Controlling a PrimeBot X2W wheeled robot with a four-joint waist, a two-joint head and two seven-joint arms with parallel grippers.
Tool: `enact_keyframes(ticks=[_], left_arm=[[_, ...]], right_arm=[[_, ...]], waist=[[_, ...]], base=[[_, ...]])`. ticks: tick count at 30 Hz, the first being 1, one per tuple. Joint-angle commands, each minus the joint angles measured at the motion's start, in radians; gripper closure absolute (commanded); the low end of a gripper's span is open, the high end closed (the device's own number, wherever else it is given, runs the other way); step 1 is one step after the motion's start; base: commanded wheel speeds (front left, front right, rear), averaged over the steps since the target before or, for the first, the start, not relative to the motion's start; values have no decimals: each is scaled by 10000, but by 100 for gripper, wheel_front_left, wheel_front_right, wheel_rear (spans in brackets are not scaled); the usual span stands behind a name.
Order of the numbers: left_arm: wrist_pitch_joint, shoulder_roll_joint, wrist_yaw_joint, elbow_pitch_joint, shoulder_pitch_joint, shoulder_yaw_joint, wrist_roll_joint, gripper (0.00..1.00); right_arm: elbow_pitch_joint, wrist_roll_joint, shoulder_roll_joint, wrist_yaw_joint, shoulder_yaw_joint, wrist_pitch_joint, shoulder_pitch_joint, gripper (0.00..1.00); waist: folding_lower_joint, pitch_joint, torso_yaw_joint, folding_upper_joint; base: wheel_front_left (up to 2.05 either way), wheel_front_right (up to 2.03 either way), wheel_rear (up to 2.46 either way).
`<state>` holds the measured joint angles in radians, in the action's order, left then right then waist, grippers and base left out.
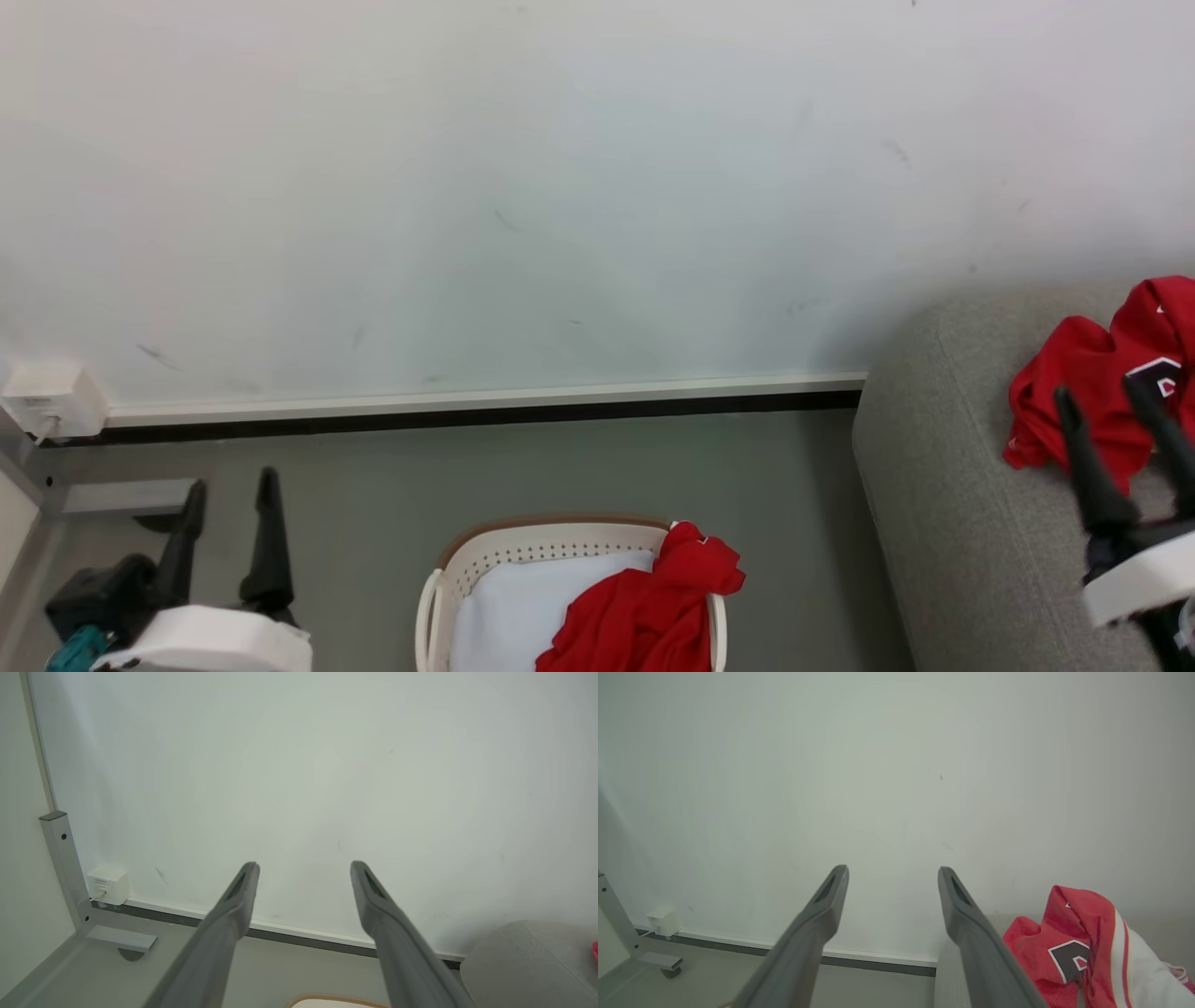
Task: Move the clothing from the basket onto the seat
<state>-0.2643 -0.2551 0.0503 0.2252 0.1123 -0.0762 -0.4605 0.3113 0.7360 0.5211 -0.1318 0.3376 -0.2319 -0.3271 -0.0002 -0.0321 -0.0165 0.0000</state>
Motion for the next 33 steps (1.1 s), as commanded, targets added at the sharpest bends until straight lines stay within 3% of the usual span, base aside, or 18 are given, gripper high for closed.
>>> enact_keyframes(ticks=[1, 7, 13, 22, 33], left_arm=[[-1, 123, -41, -58, -221, 236, 123, 0], [-1, 795, -306, -328, -888, 1096, 904, 0], [-1, 1318, -733, -297, -1191, 1696, 1823, 0], [-1, 1700, -1226, 99, -1080, 2028, 2676, 0], [-1, 1922, -1508, 261, -909, 2270, 3002, 0]], right_arm=[[-105, -210, -328, 22, -227, -143, 473, 0], [-326, -1385, -2068, 22, -1301, -331, 2015, 0], [-1012, -3056, -3201, 22, -1951, -334, 2799, 0], [-901, -3948, -3496, 22, -1808, -335, 2741, 0], [-754, -3877, -3519, 22, -1800, -337, 2587, 0]], waist=[[2, -68, 80, 0], [2, -102, 113, 0], [2, 8, 22, 0], [2, 55, -112, 0], [2, 78, -148, 0]], base=[[0, 0, 0], [0, 0, 0], [0, 0, 0], [0, 0, 0], [0, 0, 0]])
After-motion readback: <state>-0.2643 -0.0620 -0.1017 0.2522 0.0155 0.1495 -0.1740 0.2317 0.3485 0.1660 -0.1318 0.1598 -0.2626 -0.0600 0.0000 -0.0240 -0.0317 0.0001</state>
